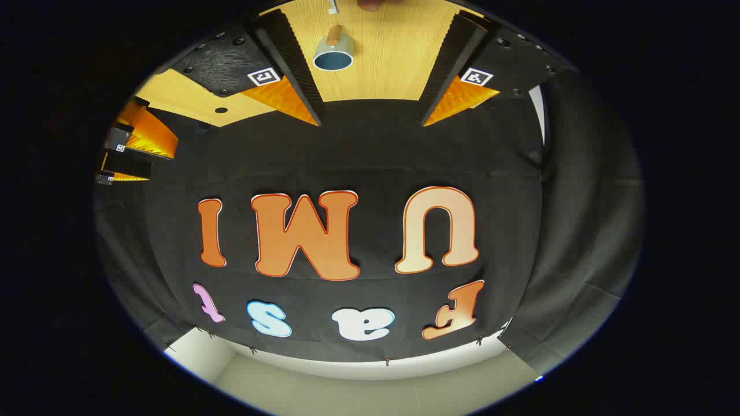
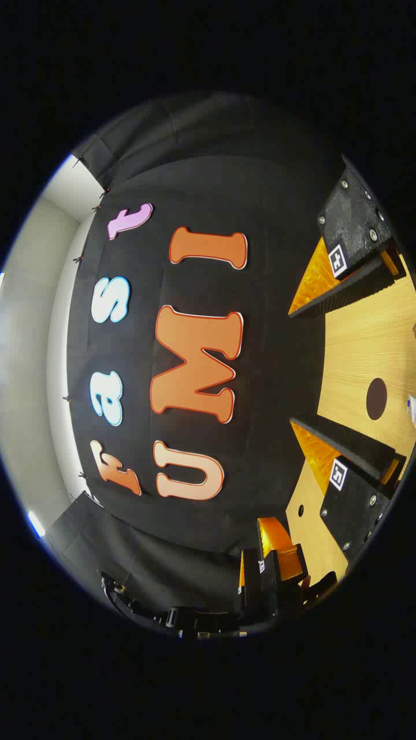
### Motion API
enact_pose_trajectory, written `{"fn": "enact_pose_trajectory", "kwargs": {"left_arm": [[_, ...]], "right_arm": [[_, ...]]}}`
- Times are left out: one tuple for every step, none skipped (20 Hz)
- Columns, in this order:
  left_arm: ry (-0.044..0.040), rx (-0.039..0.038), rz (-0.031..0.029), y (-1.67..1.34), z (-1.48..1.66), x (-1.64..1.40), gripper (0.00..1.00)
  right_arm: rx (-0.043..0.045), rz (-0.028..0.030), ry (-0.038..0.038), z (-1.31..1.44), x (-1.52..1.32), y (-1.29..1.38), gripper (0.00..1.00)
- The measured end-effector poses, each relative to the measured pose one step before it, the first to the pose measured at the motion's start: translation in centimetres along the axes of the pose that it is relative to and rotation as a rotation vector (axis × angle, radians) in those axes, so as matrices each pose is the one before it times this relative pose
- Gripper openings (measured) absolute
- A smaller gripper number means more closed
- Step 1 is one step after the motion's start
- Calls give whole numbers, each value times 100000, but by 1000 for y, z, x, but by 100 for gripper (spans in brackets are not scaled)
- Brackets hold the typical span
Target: Put the toothbrush and toothpaste on the desktop into the cup, then pick up the cup and place it on the coaster on the desktop.
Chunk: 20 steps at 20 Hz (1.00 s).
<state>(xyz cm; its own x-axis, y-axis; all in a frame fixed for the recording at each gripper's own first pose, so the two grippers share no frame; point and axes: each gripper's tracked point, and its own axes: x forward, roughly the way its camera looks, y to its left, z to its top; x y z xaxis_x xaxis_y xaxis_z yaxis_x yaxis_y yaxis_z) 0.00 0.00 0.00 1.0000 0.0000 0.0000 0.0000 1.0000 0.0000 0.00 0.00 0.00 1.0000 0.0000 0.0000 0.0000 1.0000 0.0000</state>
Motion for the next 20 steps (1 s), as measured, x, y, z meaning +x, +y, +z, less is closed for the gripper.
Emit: {"fn": "enact_pose_trajectory", "kwargs": {"left_arm": [[-122, -81, -168, -184, 219, 15, 97], [-414, -138, -299, -98, 354, -5, 97], [108, -137, -277, -116, -4, 69, 96], [-282, -546, 179, -37, 171, 72, 96], [186, -582, -454, -103, 26, 44, 96], [569, -334, -398, -146, 18, 209, 97], [561, 259, -239, -37, -286, 80, 96], [904, 675, -254, 7, -191, 212, 97], [454, 221, -531, -142, -245, 15, 96], [428, -68, -86, -34, -104, 57, 97], [681, -452, -380, 97, -350, 47, 97], [837, -206, -489, -74, -213, 115, 97], [1085, -165, 326, 157, -341, 116, 97], [655, 127, 49, 75, -170, 104, 96], [380, 309, 371, 109, -188, 53, 96], [543, 703, -75, -30, -117, 14, 97], [1107, 745, -1011, -366, -99, 69, 96], [1610, 331, -2104, -690, -351, 48, 96], [2115, -91, -1363, -406, -413, 70, 96], [2162, 50, -1013, -191, -543, 91, 96]], "right_arm": [[442, 89, 763, -99, -9, -153, 98], [526, 326, 161, 20, 6, -48, 98], [524, 171, 52, 65, -6, -87, 98], [186, -104, -30, 57, -35, -255, 98], [-17, -4, -89, -55, -69, -99, 98], [25, -136, 433, -142, 118, -161, 98], [301, 101, 232, -69, 88, -86, 98], [420, -87, 474, -296, 13, -72, 98], [358, 512, 735, -318, 146, 20, 98], [522, -150, 1151, -377, 59, -40, 98], [392, 232, 1195, -317, 130, -43, 98], [186, 512, 622, -162, 7, 108, 98], [-174, 224, 437, -100, 112, 12, 98], [-539, 351, 286, -129, 56, 122, 98], [-689, 227, 273, -16, 23, 34, 98], [-635, 828, 315, 27, 12, 211, 98], [-381, 1259, 595, 39, 74, 357, 98], [-60, 1533, 588, -187, -55, 210, 98], [342, 701, 515, 84, -66, 103, 98], [5, 634, 1096, -274, -2, -44, 98]]}}
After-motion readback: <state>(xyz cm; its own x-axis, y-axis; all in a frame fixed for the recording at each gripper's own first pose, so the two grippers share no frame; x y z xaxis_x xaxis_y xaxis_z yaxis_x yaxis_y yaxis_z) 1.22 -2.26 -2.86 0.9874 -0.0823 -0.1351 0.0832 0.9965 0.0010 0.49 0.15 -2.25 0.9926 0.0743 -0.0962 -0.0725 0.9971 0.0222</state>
